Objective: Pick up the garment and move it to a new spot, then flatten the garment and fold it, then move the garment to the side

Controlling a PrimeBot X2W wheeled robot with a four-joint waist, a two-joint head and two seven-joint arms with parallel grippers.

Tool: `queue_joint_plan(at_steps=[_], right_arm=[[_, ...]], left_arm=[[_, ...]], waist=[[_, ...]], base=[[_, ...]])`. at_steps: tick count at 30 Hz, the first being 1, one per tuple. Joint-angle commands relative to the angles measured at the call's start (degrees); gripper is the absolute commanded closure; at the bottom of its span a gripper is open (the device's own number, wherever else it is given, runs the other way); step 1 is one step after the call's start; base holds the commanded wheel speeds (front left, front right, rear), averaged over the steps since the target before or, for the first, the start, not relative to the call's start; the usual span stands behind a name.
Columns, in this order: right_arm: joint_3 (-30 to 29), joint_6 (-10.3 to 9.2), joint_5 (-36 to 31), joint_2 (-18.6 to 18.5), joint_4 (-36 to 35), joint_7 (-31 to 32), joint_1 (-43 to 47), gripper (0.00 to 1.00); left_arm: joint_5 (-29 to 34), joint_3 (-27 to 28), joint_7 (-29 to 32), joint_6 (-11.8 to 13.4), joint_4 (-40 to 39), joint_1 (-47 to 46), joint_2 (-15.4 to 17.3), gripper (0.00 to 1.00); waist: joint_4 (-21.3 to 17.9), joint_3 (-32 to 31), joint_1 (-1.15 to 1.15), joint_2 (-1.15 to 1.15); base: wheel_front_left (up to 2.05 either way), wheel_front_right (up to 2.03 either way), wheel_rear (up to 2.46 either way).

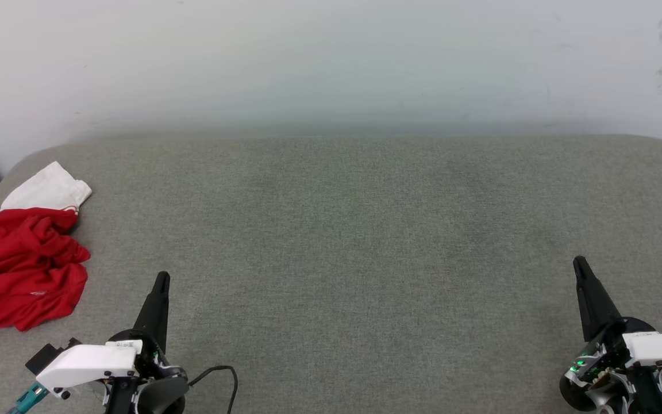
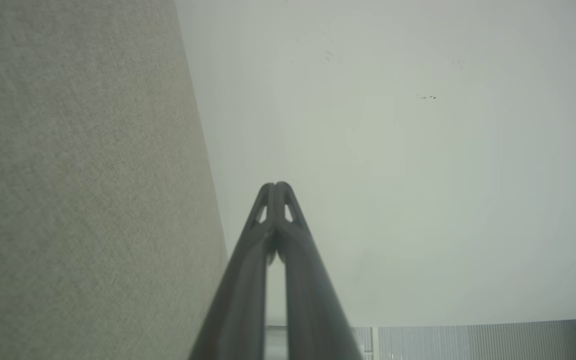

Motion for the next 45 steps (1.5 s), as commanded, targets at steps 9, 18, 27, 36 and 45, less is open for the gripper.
queue_joint_plan(at_steps=[9,18,27,36,45], right_arm=[[-0.03,-0.02,-0.31,0.22,0.06,0.12,-0.77,1.00],[-0.01,-0.02,-0.30,0.21,0.06,0.10,-0.77,1.00],[0.00,-0.02,-0.29,0.21,0.06,0.09,-0.77,1.00],[0.01,-0.02,-0.28,0.21,0.06,0.09,-0.77,1.00],[0.02,-0.02,-0.28,0.21,0.06,0.08,-0.77,1.00]], left_arm=[[0.16,0.21,0.16,-0.10,0.05,-0.48,-0.08,1.00],[0.16,0.21,0.16,-0.09,0.05,-0.48,-0.08,1.00],[0.16,0.21,0.16,-0.09,0.05,-0.48,-0.07,1.00],[0.15,0.20,0.16,-0.09,0.05,-0.48,-0.07,1.00],[0.13,0.18,0.14,-0.09,0.05,-0.48,-0.07,1.00]], waist=[[0.00,0.00,0.00,0.00],[0.00,0.00,0.00,0.00],[0.00,0.00,0.00,0.00],[0.00,0.00,0.00,0.00],[0.00,0.00,0.00,0.00]], base=[[0.00,0.00,0.00],[0.00,0.00,0.00],[0.00,0.00,0.00],[0.00,0.00,0.00],[0.00,0.00,0.00]])
